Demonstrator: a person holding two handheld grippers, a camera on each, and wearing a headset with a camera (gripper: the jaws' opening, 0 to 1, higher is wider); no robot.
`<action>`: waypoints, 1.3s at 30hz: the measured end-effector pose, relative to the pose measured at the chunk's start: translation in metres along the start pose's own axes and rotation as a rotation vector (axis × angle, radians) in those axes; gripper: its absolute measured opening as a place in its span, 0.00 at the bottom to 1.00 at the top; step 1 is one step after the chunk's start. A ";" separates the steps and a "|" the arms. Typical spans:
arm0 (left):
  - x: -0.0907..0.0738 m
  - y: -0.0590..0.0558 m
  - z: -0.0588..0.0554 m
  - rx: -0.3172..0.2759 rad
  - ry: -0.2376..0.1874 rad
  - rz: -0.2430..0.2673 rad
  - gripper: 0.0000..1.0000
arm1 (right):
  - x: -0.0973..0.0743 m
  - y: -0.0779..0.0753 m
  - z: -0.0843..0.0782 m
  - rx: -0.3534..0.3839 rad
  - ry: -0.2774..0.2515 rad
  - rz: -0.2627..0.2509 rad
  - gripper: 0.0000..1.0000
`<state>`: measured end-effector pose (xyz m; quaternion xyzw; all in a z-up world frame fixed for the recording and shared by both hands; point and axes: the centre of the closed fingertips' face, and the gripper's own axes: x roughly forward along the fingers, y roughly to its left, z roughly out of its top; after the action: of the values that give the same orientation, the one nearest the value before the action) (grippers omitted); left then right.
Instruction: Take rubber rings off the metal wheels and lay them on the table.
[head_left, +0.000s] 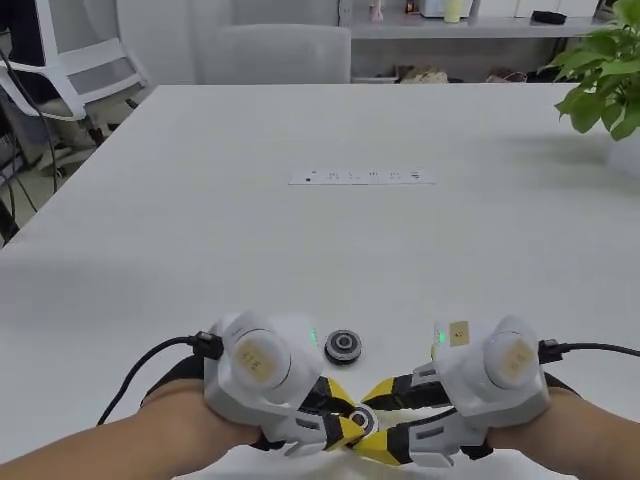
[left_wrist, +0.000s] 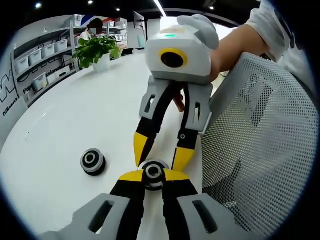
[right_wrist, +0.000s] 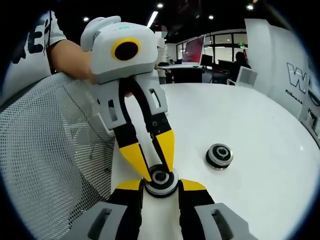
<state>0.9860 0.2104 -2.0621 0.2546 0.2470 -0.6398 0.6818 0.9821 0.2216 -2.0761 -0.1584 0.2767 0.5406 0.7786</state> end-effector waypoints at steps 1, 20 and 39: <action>0.000 0.000 0.000 0.000 -0.001 0.000 0.07 | 0.000 0.000 0.000 0.003 0.001 -0.002 0.25; 0.000 0.000 0.000 -0.002 -0.004 -0.001 0.07 | -0.007 0.000 -0.005 -0.027 0.040 -0.020 0.21; 0.000 0.000 0.001 -0.008 -0.009 -0.002 0.07 | -0.010 0.000 -0.007 0.032 0.026 -0.019 0.18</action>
<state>0.9859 0.2100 -2.0617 0.2488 0.2464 -0.6407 0.6833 0.9775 0.2101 -2.0760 -0.1554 0.2938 0.5267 0.7824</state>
